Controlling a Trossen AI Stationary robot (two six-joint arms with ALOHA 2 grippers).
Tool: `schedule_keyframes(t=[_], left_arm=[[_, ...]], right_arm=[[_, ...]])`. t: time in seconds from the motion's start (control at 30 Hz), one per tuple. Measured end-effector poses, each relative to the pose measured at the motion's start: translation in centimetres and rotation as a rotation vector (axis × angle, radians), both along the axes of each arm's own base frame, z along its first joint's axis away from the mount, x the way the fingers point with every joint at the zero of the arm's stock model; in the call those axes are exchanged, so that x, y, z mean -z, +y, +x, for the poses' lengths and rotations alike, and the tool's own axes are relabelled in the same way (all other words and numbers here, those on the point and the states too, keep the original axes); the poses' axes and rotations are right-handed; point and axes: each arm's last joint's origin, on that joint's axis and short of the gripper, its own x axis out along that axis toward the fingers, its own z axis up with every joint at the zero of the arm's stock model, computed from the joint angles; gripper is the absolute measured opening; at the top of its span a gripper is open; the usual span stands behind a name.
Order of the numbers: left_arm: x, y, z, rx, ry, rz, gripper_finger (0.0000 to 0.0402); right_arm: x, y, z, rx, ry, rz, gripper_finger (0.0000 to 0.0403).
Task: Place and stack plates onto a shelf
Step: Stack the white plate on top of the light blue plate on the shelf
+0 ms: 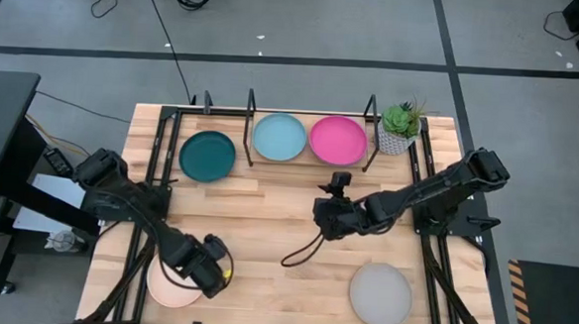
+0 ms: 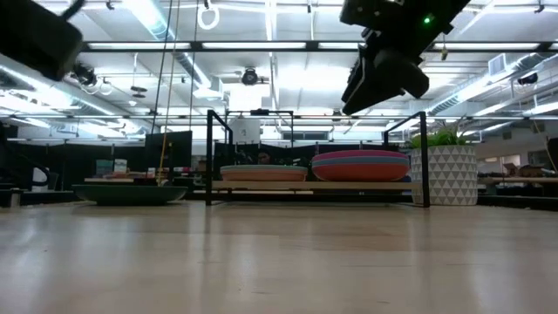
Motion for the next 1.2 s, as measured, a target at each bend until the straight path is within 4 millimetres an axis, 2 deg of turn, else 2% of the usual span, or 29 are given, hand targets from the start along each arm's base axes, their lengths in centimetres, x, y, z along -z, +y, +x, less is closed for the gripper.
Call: schedule_keyframes(t=[0.17,0.37,0.57,0.67,0.83,1.0,1.2], left_arm=[[0.7,-1.0,-0.4,-0.063,0.000,0.004,0.0144],[1.6,-2.0,0.4,-0.069,-0.053,-0.042,0.0144],[3.3,-2.3,0.5,-0.083,0.032,-0.028,0.0144],[3.4,-2.3,0.5,-0.056,0.032,-0.025,0.0141],[3.4,-2.3,0.6,-0.013,0.019,-0.009,0.0097],[2.6,-2.7,1.0,0.070,-0.008,-0.010,0.0018],[-1.3,-3.9,2.2,0.281,-0.074,0.013,0.0015]], right_arm=[[-0.2,-0.6,0.6,-0.031,-0.006,0.009,0.0201],[-0.4,-1.5,1.4,-0.067,-0.019,0.030,0.0201],[-0.5,-2.2,1.8,-0.099,-0.018,0.064,0.0201],[-0.5,-2.4,1.9,-0.095,-0.019,0.064,0.0201],[-0.5,-2.6,1.9,-0.089,-0.020,0.065,0.0201],[-0.5,-2.5,1.9,-0.098,-0.020,0.075,0.0201],[-0.5,-2.4,2.0,-0.109,-0.026,0.113,0.0201]])
